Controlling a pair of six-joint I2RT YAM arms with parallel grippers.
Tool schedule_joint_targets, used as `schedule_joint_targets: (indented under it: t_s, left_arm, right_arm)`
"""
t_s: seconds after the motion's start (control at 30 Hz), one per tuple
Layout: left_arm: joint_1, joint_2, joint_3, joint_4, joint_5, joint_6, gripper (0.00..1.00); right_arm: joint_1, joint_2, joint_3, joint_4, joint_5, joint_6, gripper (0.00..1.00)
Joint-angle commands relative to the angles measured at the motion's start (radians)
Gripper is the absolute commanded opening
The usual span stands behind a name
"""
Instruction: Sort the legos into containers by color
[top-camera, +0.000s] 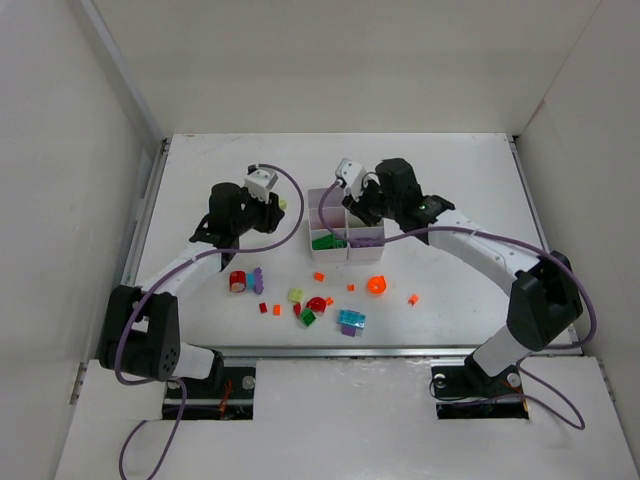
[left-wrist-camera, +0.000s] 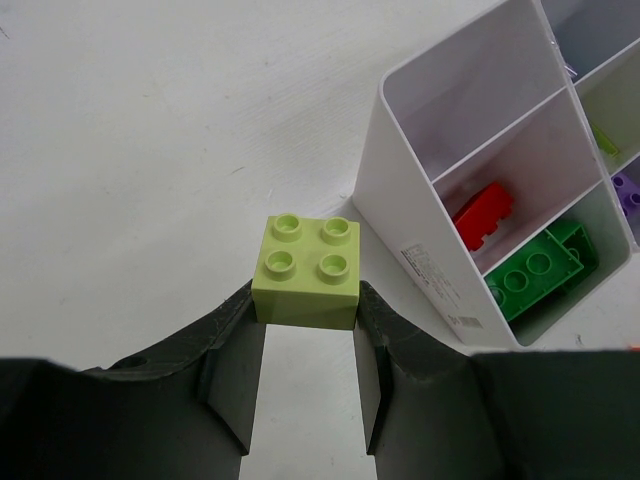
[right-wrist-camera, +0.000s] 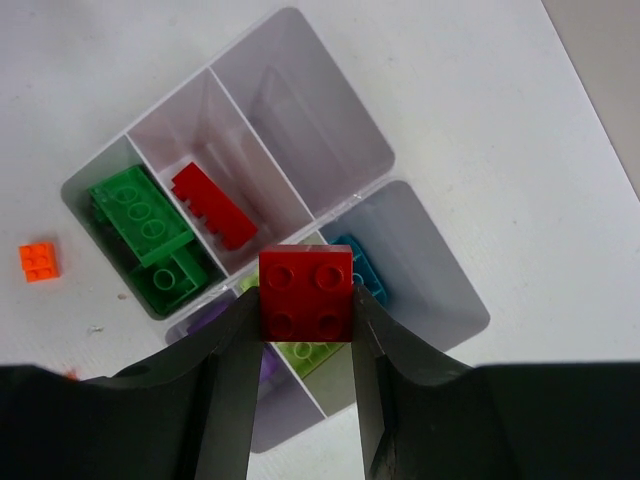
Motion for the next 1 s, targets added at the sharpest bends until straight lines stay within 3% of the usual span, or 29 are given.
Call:
schedule_joint_targets:
  t_s: [0.0, 0.43, 0.67, 0.7, 0.77, 0.8, 0.97]
  left_arm:
    - [-0.003, -0.044, -0.005, 0.023, 0.008, 0.009, 0.0]
    - [-0.003, -0.076, -0.044, 0.013, -0.029, 0.0, 0.0]
    - [-0.003, -0.085, -0.054, 0.013, -0.029, 0.0, 0.0]
    - [-0.003, -0.085, -0.054, 0.013, -0.029, 0.009, 0.0]
    - [-0.003, -0.085, -0.054, 0.013, -0.018, 0.009, 0.0]
    - [-0.003, -0.085, -0.054, 0.013, -0.018, 0.009, 0.0]
    - [-0.003, -0.085, -0.054, 0.013, 0.001, 0.027, 0.0]
  right_arm:
    - [0.031, 0.002, 0.019, 0.045, -0.05, -0.019, 0.0]
    - [0.069, 0.169, 0.113, 0.045, -0.11, -0.163, 0.02]
    - [0.069, 0.205, 0.146, 0.045, -0.091, -0.163, 0.3]
    - [0.069, 0.205, 0.146, 0.045, -0.091, -0.163, 0.42]
    - [0.069, 0.205, 0.146, 0.045, -0.102, -0.163, 0.52]
    - [0.069, 0.205, 0.146, 0.034, -0.102, -0.163, 0.62]
    - [0.069, 0.193, 0.146, 0.016, -0.12, -0.163, 0.65]
